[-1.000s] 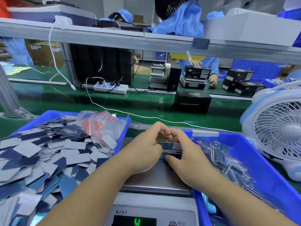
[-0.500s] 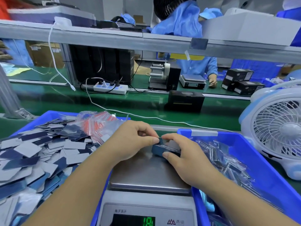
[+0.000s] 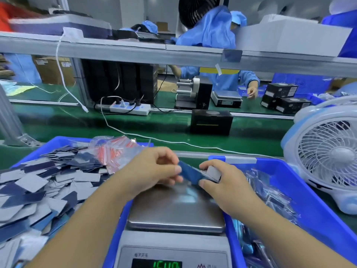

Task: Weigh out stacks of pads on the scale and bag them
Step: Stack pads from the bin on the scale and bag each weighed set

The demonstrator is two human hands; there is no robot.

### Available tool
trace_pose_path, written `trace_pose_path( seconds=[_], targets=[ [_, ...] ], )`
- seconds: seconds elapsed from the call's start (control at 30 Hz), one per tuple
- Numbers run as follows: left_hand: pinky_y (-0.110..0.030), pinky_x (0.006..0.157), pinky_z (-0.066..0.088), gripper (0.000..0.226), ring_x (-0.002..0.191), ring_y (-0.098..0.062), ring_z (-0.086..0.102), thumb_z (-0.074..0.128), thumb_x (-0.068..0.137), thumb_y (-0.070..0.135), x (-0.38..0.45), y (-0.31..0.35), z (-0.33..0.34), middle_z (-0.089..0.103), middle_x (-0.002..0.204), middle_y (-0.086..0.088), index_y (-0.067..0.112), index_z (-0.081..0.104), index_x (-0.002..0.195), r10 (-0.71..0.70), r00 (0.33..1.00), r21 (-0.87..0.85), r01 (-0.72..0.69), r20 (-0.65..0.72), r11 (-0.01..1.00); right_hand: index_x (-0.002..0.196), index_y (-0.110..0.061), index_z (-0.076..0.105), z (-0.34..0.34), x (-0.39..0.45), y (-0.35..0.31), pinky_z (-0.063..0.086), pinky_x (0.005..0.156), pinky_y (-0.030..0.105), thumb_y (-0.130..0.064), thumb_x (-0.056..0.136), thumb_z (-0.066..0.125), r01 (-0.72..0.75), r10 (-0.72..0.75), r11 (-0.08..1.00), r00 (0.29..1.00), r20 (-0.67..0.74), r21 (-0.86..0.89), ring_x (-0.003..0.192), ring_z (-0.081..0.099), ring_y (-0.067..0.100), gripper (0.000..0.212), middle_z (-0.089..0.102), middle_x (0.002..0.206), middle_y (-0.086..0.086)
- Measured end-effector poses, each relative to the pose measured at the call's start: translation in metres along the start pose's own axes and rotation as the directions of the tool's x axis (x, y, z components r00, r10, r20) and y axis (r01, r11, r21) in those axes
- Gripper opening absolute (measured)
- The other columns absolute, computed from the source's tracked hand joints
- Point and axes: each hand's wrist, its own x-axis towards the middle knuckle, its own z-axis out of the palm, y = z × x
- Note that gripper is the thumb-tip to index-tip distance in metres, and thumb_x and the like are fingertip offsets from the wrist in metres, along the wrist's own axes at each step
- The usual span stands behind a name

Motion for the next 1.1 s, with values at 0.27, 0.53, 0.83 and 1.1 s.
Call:
trace_pose_path(
  seconds=[0.27, 0.53, 0.83, 1.1],
  targets=[
    [-0.012, 0.057, 0.042, 0.017, 0.058, 0.002, 0.053, 0.076, 0.085, 0.026, 0.004, -0.005, 0.001, 0.064, 0.066, 0.02, 0.025, 0.064, 0.073, 0.174, 0.985, 0.664, -0.121, -0.014, 0.738, 0.103, -0.048, 0.05, -0.005, -0.003, -0.005, 0.035, 0.065, 0.004, -0.014, 0.083, 0.058, 0.09, -0.076, 0.993, 0.983, 0.164, -0.079, 0.086, 0.046, -0.019, 0.041, 0.051, 0.101, -0.031],
    [-0.012, 0.056, 0.04, 0.015, 0.056, 0.003, 0.05, 0.076, 0.083, 0.031, 0.001, -0.005, 0.003, 0.064, 0.065, 0.016, 0.026, 0.065, 0.075, 0.132, 0.986, 0.653, -0.163, 0.098, 0.739, 0.108, -0.044, 0.047, -0.001, -0.006, -0.009, 0.032, 0.072, 0.0, -0.005, 0.082, 0.05, 0.135, -0.124, 0.99, 0.974, 0.188, -0.046, 0.096, 0.038, -0.023, 0.047, 0.047, 0.104, -0.03],
    [-0.016, 0.056, 0.04, 0.027, 0.058, -0.001, 0.052, 0.079, 0.077, 0.028, 0.001, -0.008, 0.016, 0.059, 0.068, 0.029, 0.033, 0.053, 0.085, 0.203, 0.978, 0.664, -0.179, 0.043, 0.726, 0.101, -0.041, 0.05, 0.0, -0.008, -0.011, 0.039, 0.063, 0.01, -0.001, 0.081, 0.047, 0.07, -0.081, 0.995, 0.981, 0.175, 0.069, 0.075, 0.049, -0.008, 0.045, 0.053, 0.093, -0.019],
    [-0.01, 0.053, 0.037, 0.024, 0.057, 0.005, 0.052, 0.072, 0.078, 0.026, -0.003, -0.002, 0.031, 0.056, 0.061, 0.035, 0.035, 0.064, 0.099, 0.211, 0.972, 0.666, -0.225, 0.104, 0.711, 0.097, -0.042, 0.047, 0.008, -0.01, -0.018, 0.034, 0.065, 0.007, -0.015, 0.07, 0.052, 0.055, -0.077, 0.98, 0.99, 0.114, 0.189, 0.089, 0.049, -0.007, 0.039, 0.055, 0.1, -0.02]
  ],
)
